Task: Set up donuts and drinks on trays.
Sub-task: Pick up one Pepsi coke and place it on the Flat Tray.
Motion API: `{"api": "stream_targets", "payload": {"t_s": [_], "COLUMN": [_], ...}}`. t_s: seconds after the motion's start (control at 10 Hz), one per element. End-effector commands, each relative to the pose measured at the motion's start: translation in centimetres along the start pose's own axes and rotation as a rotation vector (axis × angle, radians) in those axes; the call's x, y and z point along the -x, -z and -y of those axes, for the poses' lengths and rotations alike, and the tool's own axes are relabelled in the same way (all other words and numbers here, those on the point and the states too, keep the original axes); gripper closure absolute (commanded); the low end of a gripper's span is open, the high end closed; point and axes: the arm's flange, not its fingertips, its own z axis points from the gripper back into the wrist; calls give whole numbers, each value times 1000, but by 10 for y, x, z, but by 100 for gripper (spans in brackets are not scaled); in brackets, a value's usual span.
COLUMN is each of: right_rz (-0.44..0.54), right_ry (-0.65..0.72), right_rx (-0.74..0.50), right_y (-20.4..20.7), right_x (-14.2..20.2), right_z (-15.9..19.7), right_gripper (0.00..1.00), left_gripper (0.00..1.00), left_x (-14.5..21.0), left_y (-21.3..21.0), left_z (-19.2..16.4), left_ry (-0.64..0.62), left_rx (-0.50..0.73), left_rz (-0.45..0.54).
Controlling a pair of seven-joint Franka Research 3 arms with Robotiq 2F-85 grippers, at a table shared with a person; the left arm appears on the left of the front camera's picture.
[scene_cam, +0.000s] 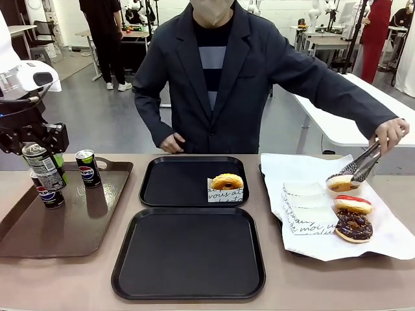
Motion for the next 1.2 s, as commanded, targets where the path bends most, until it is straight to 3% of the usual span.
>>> {"api": "stream_targets", "payload": {"t_s": [0.0, 0.3, 0.7, 1.1], "right_rz": [11, 11, 11, 11], "right_ry": [-17, -17, -17, -17], "right_rx": [-18, -18, -18, -18], "right_y": [-1, -1, -1, -1], "right_x": [-1, -1, -1, -1], "right_z": [1, 1, 1, 1], "right_gripper": [0, 0, 0, 0], "left_gripper": [42, 42, 42, 42], "left_x": [-19, -43, -63, -75], "left_y": [6, 14, 40, 64], "left_z": [34, 91, 156, 203], "left_ry": [27, 93, 260, 378], "left_rx": [-7, -23, 54, 79], "left_rz": [-3, -14, -50, -64]}}
